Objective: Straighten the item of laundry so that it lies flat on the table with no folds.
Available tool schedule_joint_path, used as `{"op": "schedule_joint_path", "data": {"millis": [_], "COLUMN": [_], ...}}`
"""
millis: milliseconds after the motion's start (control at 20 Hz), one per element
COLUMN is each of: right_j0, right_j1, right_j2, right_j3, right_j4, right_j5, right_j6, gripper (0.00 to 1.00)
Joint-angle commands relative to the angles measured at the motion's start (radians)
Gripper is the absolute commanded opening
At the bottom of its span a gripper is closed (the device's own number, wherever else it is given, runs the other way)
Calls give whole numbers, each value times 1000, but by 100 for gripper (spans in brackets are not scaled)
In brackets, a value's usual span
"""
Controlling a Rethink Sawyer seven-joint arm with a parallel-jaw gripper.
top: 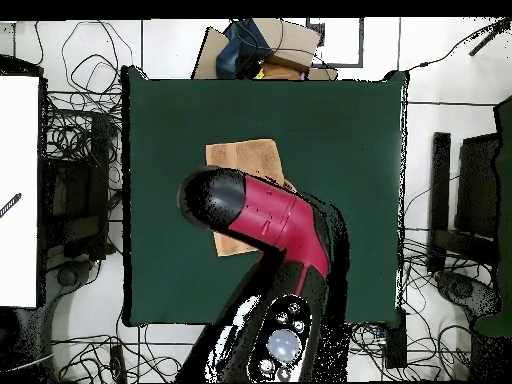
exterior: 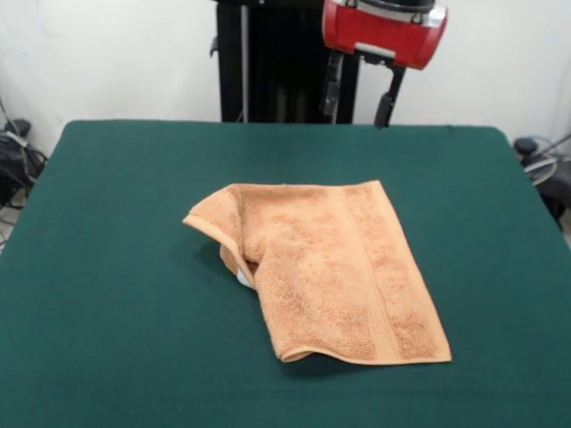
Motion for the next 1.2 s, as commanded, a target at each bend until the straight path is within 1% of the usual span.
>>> {"op": "schedule_joint_path", "data": {"millis": [50,450,650,1050,1200], "right_j0": [-61,-90,-104,-101,-101], "right_j1": [101,198,231,260,252], "right_j2": [140,172,198,200,199], "right_j3": [68,13,21,3,11], "right_j4": [41,45,57,61,61], "right_j5": [-91,-150,-192,-204,-203], "right_j6": [200,183,183,202,203], "gripper": [100,100,100,100,100]}}
